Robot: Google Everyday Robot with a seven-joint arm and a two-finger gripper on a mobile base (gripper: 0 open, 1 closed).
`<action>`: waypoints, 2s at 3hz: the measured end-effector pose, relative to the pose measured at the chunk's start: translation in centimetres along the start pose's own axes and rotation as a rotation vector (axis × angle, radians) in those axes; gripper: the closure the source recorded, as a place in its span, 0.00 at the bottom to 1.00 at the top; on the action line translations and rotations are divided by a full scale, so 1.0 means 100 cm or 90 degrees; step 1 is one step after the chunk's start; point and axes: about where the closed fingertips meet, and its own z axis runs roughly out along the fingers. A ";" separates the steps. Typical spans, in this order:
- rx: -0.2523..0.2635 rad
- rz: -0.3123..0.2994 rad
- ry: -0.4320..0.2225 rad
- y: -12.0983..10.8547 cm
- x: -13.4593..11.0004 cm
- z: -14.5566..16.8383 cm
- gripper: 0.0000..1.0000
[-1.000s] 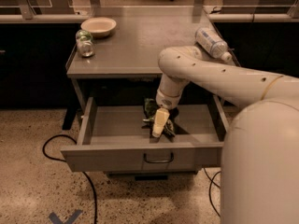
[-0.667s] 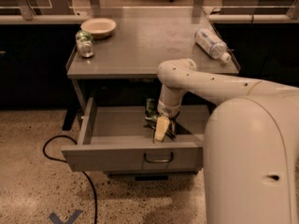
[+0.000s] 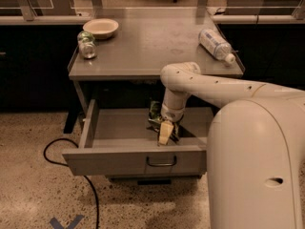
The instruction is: Pick green jalapeno chip bag from top drawer and place on counter
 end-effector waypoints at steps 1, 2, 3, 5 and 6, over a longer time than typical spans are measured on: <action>0.000 0.000 0.000 0.000 0.000 0.000 0.42; 0.000 0.000 0.000 0.001 -0.001 -0.009 0.65; 0.000 0.000 0.000 0.002 -0.002 -0.018 0.89; 0.000 0.000 0.000 0.003 -0.003 -0.030 1.00; 0.058 0.005 0.018 0.032 0.012 -0.057 1.00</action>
Offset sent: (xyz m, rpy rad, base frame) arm -0.0100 0.0115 0.0637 -0.0619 -0.1551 0.0344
